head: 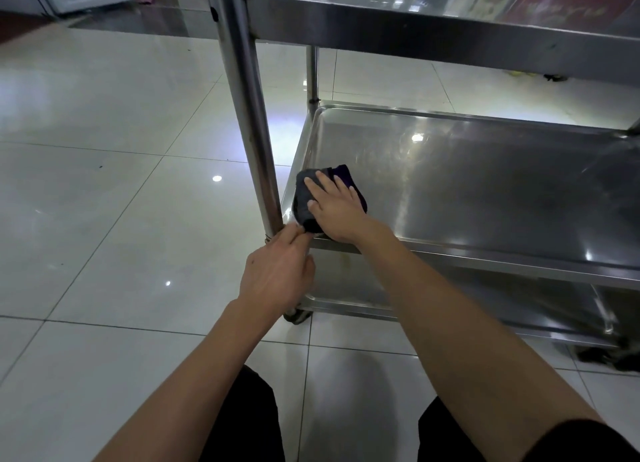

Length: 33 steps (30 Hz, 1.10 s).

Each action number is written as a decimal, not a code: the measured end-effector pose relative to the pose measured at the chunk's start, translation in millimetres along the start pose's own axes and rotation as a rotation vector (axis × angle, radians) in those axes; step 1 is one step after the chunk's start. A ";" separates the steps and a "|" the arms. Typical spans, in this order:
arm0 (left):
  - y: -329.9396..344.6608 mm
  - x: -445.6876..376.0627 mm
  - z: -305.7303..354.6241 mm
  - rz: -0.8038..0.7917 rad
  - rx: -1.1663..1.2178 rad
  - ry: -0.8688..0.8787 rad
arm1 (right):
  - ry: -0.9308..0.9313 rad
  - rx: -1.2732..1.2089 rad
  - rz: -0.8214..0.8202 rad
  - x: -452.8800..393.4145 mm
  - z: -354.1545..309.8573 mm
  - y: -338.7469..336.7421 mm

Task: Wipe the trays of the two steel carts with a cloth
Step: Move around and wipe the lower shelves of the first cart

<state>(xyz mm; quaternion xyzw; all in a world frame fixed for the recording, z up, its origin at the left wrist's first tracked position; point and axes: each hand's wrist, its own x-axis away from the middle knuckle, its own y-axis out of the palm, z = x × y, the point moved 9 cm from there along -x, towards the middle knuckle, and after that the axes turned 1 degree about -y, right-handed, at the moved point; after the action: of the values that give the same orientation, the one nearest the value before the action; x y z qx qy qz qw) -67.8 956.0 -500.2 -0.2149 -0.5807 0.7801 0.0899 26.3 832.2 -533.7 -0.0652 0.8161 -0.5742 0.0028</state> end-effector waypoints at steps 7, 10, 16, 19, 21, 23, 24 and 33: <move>6.5 -0.7 10.8 -0.041 -0.091 -0.017 | 0.150 0.051 0.050 48.5 90.3 -18.0; 7.8 -9.4 33.1 -0.035 -0.133 -0.009 | 0.234 0.065 0.061 80.0 139.6 -32.3; 35.7 -24.3 160.1 -0.089 -0.091 0.301 | 0.340 0.029 0.087 134.2 197.8 -52.5; 48.3 -29.2 199.2 -0.112 -0.035 0.295 | 0.375 0.009 0.124 155.0 216.9 -61.9; 56.7 -31.0 204.5 -0.130 -0.048 0.256 | 0.398 0.024 0.141 167.6 233.0 -69.7; 61.1 -30.5 200.7 -0.134 -0.052 0.237 | 0.403 0.075 0.126 176.9 247.9 -75.8; 62.8 -29.5 198.3 -0.140 -0.046 0.241 | 0.401 0.102 0.110 180.9 254.6 -78.1; 61.6 -25.3 195.9 -0.099 -0.001 0.241 | 0.542 0.031 0.228 225.5 316.9 -107.7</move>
<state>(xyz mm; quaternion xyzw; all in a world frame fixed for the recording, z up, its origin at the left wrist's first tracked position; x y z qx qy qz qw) -124.6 757.1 -506.8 -0.2782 -0.5758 0.7430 0.1976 -161.0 474.8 -524.8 0.1827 0.7803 -0.5790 -0.1498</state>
